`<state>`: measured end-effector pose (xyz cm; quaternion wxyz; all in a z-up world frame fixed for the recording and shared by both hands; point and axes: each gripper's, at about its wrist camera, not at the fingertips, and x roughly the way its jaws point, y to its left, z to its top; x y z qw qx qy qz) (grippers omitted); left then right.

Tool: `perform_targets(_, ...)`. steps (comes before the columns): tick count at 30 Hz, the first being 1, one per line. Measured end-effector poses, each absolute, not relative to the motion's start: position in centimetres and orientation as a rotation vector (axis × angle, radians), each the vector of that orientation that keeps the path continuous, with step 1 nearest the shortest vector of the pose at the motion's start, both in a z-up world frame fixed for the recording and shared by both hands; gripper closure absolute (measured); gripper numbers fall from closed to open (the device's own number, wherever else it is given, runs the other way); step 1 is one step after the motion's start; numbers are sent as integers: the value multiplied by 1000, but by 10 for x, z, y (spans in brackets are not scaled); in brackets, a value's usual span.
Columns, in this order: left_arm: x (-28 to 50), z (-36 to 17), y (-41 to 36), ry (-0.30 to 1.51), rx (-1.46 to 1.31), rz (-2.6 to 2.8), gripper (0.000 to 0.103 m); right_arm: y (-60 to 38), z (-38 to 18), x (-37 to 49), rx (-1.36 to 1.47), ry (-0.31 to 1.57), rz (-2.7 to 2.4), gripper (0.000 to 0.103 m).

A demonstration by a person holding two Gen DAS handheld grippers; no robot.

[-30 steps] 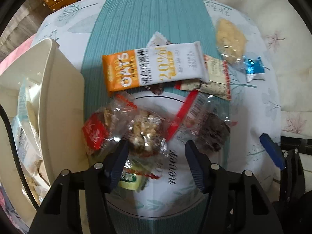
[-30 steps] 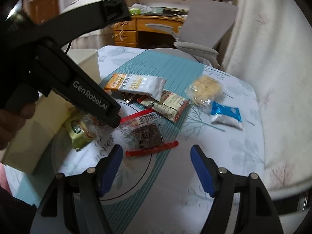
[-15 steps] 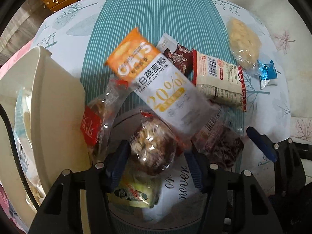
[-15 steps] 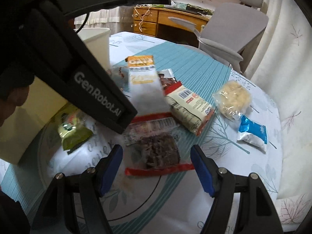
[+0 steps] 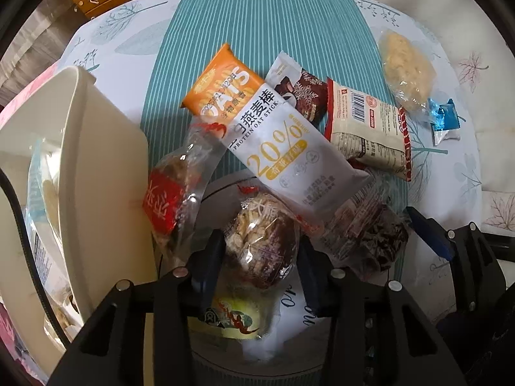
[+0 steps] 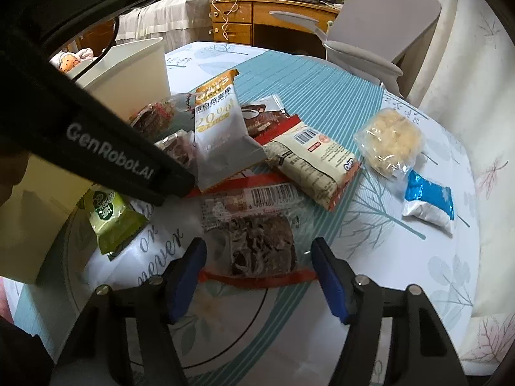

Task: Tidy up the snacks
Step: 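Grasp clear nut bag with left gripper while right gripper grasps red-labelled brownie pack, then carry nut bag with left gripper into tray while right gripper carries brownie pack there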

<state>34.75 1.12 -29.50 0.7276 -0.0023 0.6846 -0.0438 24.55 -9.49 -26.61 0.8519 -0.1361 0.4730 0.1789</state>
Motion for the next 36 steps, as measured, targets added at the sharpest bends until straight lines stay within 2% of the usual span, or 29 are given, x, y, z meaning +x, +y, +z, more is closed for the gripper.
perform_targets(6, 335, -285, 19, 1506, -29, -86, 61, -96, -262, 249, -265, 1016, 368, 42)
perform_targets(8, 331, -280, 19, 1499, -28, -89, 61, -98, -258, 248, -250, 1020, 370, 47)
perform_targets(24, 291, -215, 22, 1457, -51, -151, 61, -112, -249, 220, -105, 1130, 318, 48)
perform_targets(36, 253, -165, 36, 1369, -93, -222, 61, -111, -200, 183, 7, 1103, 286, 48)
